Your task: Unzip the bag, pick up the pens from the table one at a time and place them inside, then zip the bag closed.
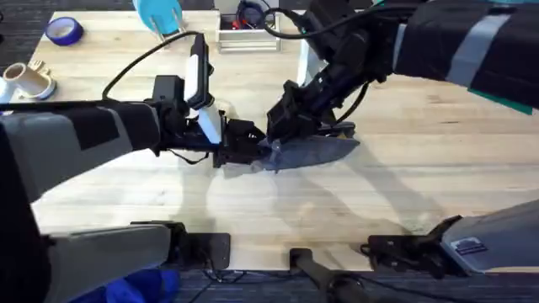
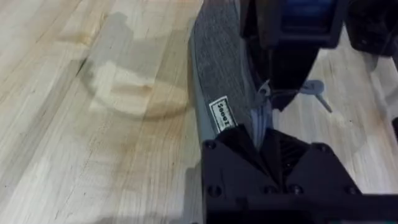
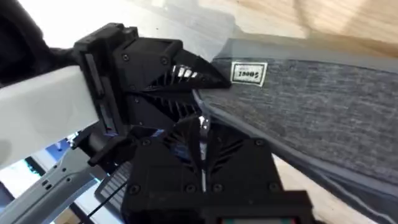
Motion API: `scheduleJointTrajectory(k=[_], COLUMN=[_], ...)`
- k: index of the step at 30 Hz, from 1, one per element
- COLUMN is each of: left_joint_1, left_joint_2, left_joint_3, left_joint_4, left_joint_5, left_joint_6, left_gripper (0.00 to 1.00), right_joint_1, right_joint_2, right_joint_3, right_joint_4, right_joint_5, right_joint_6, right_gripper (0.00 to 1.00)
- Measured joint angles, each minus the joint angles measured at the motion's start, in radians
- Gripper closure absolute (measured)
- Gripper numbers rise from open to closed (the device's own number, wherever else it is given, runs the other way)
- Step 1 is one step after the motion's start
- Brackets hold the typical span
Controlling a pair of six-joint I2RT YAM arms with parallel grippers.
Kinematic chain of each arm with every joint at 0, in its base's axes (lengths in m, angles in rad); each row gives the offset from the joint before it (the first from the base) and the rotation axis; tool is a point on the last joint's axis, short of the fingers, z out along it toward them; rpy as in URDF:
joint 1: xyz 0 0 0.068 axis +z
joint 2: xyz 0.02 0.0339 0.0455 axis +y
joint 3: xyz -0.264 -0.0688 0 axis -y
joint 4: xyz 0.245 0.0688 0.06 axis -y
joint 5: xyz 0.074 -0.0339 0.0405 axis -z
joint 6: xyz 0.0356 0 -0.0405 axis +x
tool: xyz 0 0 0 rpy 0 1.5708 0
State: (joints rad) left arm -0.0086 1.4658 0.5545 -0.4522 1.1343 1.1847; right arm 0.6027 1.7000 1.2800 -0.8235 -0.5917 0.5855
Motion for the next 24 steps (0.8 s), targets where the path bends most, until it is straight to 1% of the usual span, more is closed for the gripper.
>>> scheduleJointTrajectory(k=[15, 24], left_joint_1=[0.000, 0.000], left_joint_2=[0.000, 0.000], left_joint_3=[0.000, 0.000], left_joint_4=[0.000, -0.001], left_joint_5=[0.011, 0.014], left_joint_6=[0.000, 0.000], left_gripper=[0.958, 0.958], right_joint_1=[-0.053, -0.060], right_joint_2=[0.000, 0.000], right_joint_3=[0.000, 0.000], right_joint_4=[0.000, -0.036], right_joint_5=[-0.053, -0.060], right_joint_6=[-0.018, -0.026], right_gripper=[0.970, 0.969])
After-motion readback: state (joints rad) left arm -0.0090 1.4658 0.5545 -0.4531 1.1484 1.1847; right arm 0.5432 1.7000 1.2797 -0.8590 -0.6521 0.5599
